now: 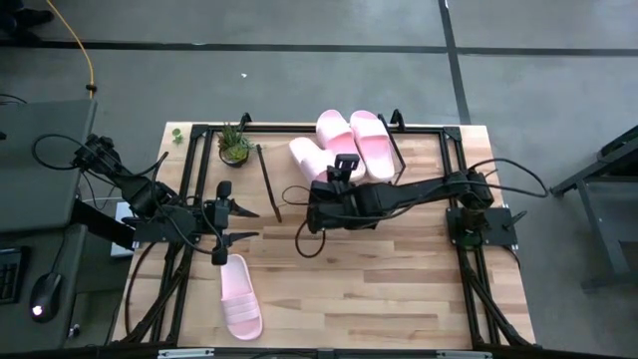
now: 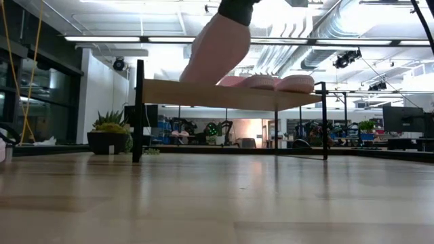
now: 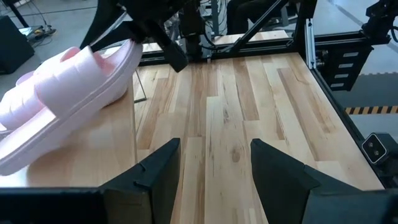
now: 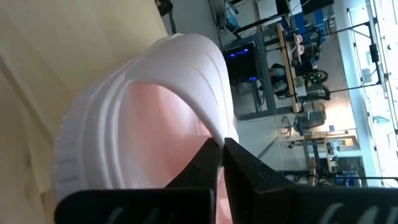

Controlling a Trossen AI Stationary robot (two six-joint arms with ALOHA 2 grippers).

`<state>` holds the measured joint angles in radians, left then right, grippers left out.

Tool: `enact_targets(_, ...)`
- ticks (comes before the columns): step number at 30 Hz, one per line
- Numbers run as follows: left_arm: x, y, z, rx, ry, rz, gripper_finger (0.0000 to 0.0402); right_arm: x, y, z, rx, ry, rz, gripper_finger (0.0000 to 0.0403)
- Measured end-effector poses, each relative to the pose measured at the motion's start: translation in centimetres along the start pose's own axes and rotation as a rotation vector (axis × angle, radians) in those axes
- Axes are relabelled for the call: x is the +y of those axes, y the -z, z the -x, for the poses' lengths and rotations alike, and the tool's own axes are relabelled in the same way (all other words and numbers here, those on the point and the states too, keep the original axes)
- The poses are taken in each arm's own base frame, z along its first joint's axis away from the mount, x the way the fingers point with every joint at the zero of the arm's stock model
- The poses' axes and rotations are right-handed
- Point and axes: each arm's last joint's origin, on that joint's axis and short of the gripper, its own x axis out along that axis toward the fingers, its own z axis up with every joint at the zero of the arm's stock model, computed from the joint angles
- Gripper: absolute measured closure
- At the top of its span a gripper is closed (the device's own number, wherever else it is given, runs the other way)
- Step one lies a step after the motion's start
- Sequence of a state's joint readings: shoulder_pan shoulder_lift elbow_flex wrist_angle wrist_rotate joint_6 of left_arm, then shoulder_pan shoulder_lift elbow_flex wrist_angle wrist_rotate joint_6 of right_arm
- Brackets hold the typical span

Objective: Pick and place slides into the shelf
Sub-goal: Put the right pink slide on the shelf

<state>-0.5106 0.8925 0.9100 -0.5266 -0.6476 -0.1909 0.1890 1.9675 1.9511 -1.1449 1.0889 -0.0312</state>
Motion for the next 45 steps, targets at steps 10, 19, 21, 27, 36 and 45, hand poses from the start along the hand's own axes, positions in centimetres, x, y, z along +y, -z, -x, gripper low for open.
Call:
enact_targets(10,0.0,0.0,0.0,0.000,0.000,-0.001,0.0222,-1.5,-0.1,-2.6,0.038,0.031,-0.015,0.0403)
enact_targets(19,0.0,0.0,0.0,0.000,0.000,-0.001,0.0222,-2.0,-0.1,-3.3,0.047,0.044,-0.023,0.0403)
enact_targets(21,0.0,0.0,0.0,0.000,0.000,-0.001,0.0222,-2.0,-0.3,-3.4,0.039,0.045,-0.023,0.0403)
enact_targets(27,0.0,0.0,0.0,0.000,0.000,-0.002,0.0222,-2.0,-0.9,-3.4,-0.002,0.020,-0.039,0.0403)
enact_targets(36,0.0,0.0,0.0,0.000,0.000,-0.001,0.0222,-2.1,-1.0,-3.5,-0.008,0.016,-0.030,0.0403)
enact_targets(45,0.0,0.0,0.0,0.000,0.000,-0.002,0.0222,-2.0,-0.5,-3.7,0.019,-0.008,-0.037,0.0403)
